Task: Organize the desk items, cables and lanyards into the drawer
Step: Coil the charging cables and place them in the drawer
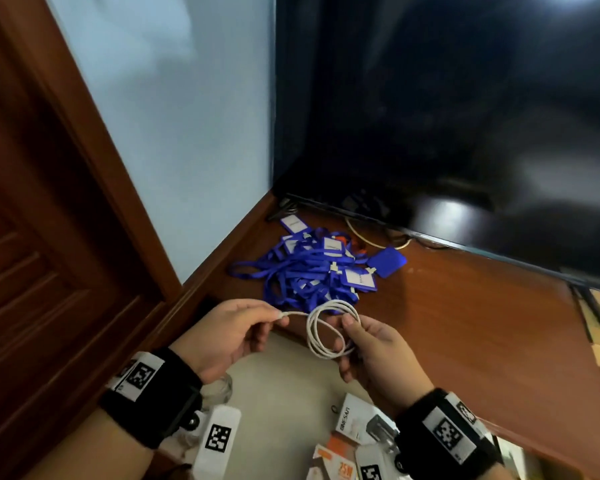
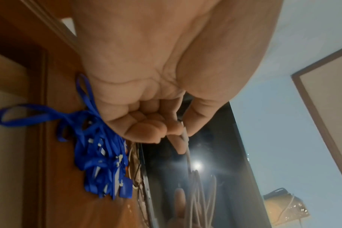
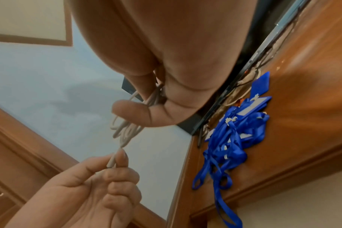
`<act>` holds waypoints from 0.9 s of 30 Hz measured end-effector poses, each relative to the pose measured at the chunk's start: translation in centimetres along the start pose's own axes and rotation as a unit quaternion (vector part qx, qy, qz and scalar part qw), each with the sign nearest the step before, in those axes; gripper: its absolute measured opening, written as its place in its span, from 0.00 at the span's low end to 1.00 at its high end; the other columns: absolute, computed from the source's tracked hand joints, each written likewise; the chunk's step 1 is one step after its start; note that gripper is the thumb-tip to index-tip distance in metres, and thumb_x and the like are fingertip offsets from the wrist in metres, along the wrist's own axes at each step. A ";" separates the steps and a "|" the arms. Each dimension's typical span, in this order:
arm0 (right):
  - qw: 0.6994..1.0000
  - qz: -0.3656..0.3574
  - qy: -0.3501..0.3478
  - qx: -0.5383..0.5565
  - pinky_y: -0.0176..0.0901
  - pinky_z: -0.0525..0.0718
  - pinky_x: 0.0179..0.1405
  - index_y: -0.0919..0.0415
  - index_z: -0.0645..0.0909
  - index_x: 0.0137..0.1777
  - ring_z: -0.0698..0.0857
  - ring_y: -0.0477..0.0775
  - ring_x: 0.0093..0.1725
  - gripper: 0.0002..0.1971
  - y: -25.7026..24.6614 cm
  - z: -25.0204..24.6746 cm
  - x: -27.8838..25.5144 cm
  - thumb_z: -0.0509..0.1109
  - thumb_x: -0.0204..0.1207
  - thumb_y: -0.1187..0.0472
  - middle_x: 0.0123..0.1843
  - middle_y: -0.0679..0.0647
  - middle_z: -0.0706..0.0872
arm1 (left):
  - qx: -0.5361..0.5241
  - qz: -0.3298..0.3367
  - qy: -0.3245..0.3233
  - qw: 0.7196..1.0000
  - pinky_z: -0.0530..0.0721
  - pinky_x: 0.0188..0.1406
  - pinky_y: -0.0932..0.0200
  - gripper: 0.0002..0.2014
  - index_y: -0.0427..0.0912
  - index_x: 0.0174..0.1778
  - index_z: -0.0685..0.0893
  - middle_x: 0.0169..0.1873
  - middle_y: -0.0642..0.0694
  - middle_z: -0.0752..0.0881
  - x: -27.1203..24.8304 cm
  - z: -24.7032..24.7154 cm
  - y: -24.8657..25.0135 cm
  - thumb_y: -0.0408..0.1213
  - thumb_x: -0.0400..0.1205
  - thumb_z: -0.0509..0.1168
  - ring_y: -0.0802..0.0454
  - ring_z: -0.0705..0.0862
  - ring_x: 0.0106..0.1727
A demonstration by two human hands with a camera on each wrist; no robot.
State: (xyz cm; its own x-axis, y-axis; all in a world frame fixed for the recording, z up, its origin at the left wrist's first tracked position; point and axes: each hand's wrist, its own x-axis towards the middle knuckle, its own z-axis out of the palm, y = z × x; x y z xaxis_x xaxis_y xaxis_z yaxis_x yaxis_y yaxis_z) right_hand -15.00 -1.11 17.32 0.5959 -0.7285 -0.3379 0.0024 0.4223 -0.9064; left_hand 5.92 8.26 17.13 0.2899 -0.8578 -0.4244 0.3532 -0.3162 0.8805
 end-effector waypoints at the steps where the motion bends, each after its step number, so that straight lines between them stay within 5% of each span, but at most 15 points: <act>1: 1.000 0.009 -0.003 0.001 0.39 0.76 0.16 0.71 0.85 0.56 0.77 0.51 0.21 0.14 0.5 0.4 0.3 0.61 0.90 0.62 0.32 0.58 0.82 | 0.010 -0.004 0.004 1.000 0.75 0.30 0.63 0.08 0.34 0.45 0.94 0.31 0.43 0.79 -0.1 -0.7 -0.1 0.33 0.83 0.71 0.54 0.76 0.32; 6: 0.997 0.061 -0.037 0.025 0.40 0.77 0.17 0.72 0.84 0.55 0.77 0.54 0.21 0.12 2.0 3.0 1.7 0.62 0.89 0.64 0.33 0.61 0.81 | 0.008 -0.024 0.016 1.000 0.85 0.42 0.57 0.06 0.38 0.49 0.92 0.44 0.38 0.91 -0.9 -2.3 -1.2 0.35 0.86 0.70 0.47 0.88 0.44; 10: 0.994 0.101 -0.045 0.024 0.44 0.78 0.18 0.79 0.82 0.58 0.78 0.59 0.22 0.17 3.4 4.8 2.8 0.62 0.87 0.62 0.33 0.64 0.81 | -0.023 -0.042 0.049 0.998 0.88 0.46 0.52 0.08 0.36 0.54 0.90 0.46 0.37 0.92 -0.7 -2.8 -2.0 0.34 0.89 0.66 0.45 0.90 0.44; 17: 0.991 0.126 -0.039 0.007 0.44 0.79 0.20 0.71 0.82 0.53 0.78 0.60 0.24 0.12 5.4 6.9 3.4 0.62 0.88 0.61 0.33 0.63 0.81 | 0.001 -0.038 0.070 0.997 0.89 0.51 0.47 0.09 0.36 0.56 0.89 0.47 0.36 0.94 -0.5 -4.4 -3.1 0.38 0.89 0.67 0.44 0.92 0.45; 22: 0.991 0.126 -0.041 0.008 0.45 0.80 0.23 0.68 0.83 0.49 0.79 0.59 0.25 0.07 5.3 8.4 3.4 0.68 0.84 0.64 0.33 0.61 0.81 | 0.129 0.042 0.095 0.986 0.91 0.53 0.49 0.07 0.43 0.57 0.88 0.46 0.44 0.95 -0.1 -5.3 -3.7 0.41 0.89 0.68 0.48 0.94 0.49; 27: 0.995 0.065 -0.047 -0.057 0.44 0.81 0.21 0.70 0.83 0.52 0.78 0.54 0.25 0.10 5.1 8.5 3.6 0.75 0.81 0.62 0.31 0.56 0.81 | 0.132 0.085 0.094 0.983 0.89 0.49 0.61 0.09 0.45 0.64 0.86 0.50 0.45 0.94 0.0 -5.1 -3.6 0.38 0.89 0.68 0.54 0.93 0.51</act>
State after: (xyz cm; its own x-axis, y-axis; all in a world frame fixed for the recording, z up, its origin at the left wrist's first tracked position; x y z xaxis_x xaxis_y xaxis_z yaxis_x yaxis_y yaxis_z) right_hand -5.99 3.04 13.64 0.6573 -0.6162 -0.4339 -0.1674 0.4420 -0.8812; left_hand 9.21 11.50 12.88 0.4932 -0.8249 -0.2762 0.0504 -0.2899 0.9557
